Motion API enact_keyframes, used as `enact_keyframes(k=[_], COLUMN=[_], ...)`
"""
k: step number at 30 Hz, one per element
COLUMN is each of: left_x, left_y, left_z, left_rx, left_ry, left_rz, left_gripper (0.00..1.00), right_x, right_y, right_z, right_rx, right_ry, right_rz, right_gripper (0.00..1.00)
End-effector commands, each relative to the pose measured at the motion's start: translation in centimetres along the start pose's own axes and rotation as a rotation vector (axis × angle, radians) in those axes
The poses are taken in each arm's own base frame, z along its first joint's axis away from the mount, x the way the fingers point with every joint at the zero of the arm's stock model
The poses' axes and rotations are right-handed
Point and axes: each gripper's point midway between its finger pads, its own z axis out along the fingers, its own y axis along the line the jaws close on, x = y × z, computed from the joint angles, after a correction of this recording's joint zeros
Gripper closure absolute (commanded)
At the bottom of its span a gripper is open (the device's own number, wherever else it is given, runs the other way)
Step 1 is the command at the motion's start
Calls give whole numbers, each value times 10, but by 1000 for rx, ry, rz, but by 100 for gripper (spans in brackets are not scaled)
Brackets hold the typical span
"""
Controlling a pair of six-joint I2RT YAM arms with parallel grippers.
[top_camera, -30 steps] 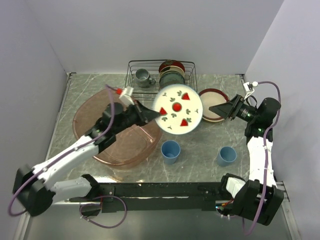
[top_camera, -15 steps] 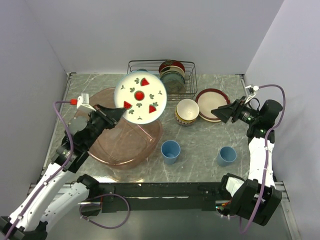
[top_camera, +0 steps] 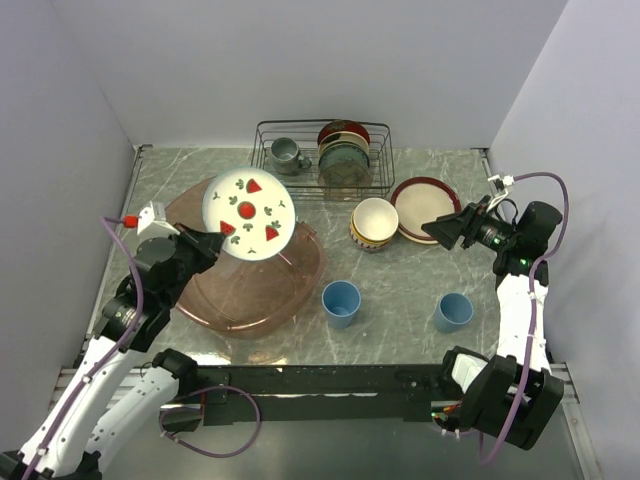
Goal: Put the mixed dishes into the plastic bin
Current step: Place the plate in the plastic bin.
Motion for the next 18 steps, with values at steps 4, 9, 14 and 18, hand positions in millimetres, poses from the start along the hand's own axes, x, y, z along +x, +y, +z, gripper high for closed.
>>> enact_keyframes(k=[4,9,14,18], left_x=[-49,-46,-41,-36], left_y=[-15,-1,12,26], left_z=[-14,-10,-4,2], left_rx=[40,-14,-54,-97], left_ry=[-210,-220,-219,-215], left_rz=[-103,-106,-112,-107], left_gripper=[99,99,99,99], right_x=[-1,-1,0,0], right_y=[-8,-9,-9,-9], right_z=[0,0,0,0], right_rx=[24,31,31,32], right_ry=[-5,-3,-2,-3], right_rz=[-20,-20,-22,-20], right_gripper=[8,8,8,8])
